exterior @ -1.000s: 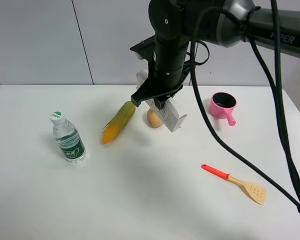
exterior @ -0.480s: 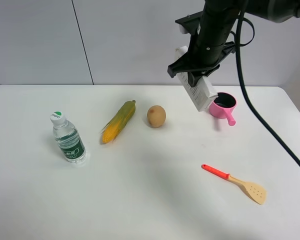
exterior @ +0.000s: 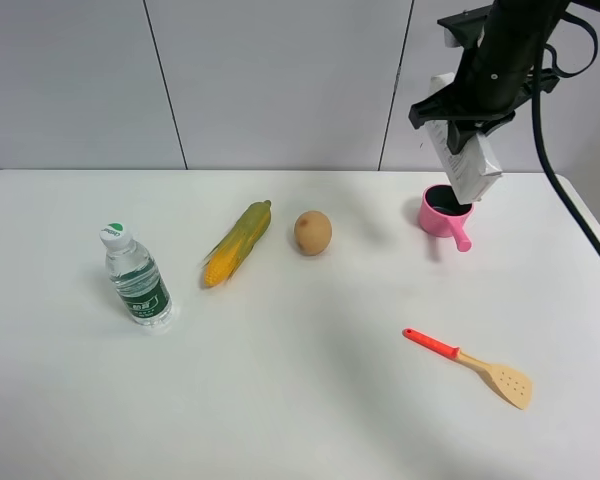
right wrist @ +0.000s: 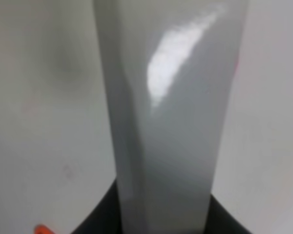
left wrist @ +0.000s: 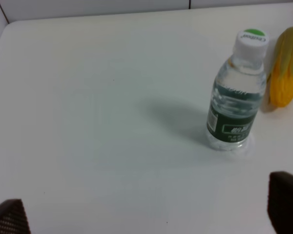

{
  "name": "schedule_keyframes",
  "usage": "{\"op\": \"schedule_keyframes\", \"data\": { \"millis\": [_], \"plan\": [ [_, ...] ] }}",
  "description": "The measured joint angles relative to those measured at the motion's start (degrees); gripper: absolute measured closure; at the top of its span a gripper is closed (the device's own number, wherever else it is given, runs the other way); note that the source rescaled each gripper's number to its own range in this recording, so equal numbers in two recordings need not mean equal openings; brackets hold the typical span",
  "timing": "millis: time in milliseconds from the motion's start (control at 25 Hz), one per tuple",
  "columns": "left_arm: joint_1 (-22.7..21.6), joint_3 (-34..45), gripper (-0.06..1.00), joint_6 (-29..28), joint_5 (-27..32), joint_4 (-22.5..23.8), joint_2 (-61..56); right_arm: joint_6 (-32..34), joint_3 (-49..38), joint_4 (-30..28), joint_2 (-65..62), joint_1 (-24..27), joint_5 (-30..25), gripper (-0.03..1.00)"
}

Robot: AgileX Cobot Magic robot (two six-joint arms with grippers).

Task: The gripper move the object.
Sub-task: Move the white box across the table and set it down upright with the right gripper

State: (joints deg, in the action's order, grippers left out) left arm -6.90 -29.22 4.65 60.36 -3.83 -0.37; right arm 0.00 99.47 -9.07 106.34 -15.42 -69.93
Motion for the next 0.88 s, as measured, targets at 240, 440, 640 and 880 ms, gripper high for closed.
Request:
{"op": "schedule_keyframes", "data": {
  "millis": [240, 440, 640, 880],
  "plan": [
    [0.00, 0.00, -0.06, 0.00, 0.00, 0.00, 0.00, 0.00, -5.71, -1.10, -0.51, 7.19, -0.05, 0.97],
    [0.00, 0.00, -0.06, 0.00, 0.00, 0.00, 0.00, 0.00, -7.37, -0.30, -1.65, 14.29, 0.00, 0.97],
    [0.00, 0.00, -0.06, 0.00, 0.00, 0.00, 0.00, 0.00, -7.69, 0.63, -1.62, 18.78, 0.00, 0.97],
    [0.00, 0.00, -0.06, 0.00, 0.00, 0.00, 0.00, 0.00, -7.69, 1.05, 1.86, 20.29, 0.00, 0.97]
  ]
}}
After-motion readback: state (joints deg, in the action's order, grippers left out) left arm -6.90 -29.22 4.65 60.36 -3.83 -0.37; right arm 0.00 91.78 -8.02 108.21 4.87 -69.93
